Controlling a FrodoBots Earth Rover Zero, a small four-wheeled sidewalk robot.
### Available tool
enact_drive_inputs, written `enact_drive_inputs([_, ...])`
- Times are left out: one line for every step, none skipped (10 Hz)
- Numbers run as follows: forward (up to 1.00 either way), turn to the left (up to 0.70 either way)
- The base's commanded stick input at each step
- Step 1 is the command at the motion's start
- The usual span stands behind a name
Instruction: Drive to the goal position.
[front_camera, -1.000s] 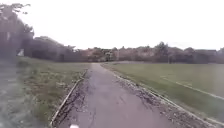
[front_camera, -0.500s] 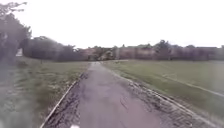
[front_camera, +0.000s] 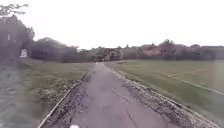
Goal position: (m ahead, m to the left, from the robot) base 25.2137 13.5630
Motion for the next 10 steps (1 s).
enact_drive_inputs([0.67, 0.0])
enact_drive_inputs([0.67, 0.0])
enact_drive_inputs([0.67, 0.03])
enact_drive_inputs([0.67, 0.06])
enact_drive_inputs([0.67, 0.13])
enact_drive_inputs([0.67, 0.22])
enact_drive_inputs([0.67, 0.33])
enact_drive_inputs([0.67, 0.33])
enact_drive_inputs([0.67, 0.33])
enact_drive_inputs([0.67, 0.33])
